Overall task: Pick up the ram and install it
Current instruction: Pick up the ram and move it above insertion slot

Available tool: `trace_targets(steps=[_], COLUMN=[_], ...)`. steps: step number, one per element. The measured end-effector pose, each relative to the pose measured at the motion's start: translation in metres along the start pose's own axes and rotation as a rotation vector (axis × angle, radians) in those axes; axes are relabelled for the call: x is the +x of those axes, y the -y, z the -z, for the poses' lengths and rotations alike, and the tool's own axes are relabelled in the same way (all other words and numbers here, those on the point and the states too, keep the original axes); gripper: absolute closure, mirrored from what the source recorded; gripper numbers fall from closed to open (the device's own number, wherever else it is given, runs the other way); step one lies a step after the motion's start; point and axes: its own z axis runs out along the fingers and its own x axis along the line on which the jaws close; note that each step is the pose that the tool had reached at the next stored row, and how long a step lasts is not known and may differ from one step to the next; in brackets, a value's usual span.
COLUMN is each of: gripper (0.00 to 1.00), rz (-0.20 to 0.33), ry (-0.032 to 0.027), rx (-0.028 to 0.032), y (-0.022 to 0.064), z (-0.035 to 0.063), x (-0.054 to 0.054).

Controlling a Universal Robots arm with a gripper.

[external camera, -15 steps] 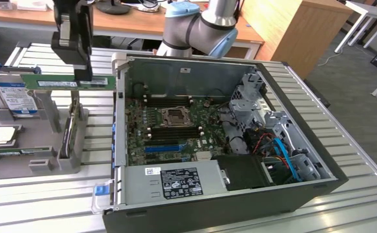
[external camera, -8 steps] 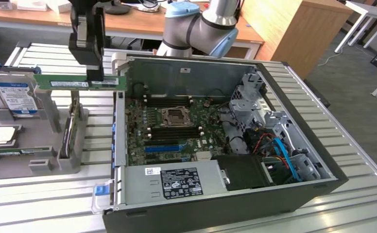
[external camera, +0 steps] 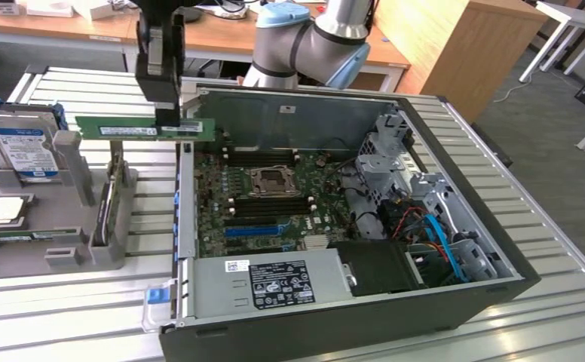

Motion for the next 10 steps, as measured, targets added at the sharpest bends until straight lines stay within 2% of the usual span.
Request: trace_targets(steps=[10], gripper=[0.88], rz=[0.0], ry=[0.0], rx=[0.0], y=[0.0233], z=[0.0], x=[-0.001])
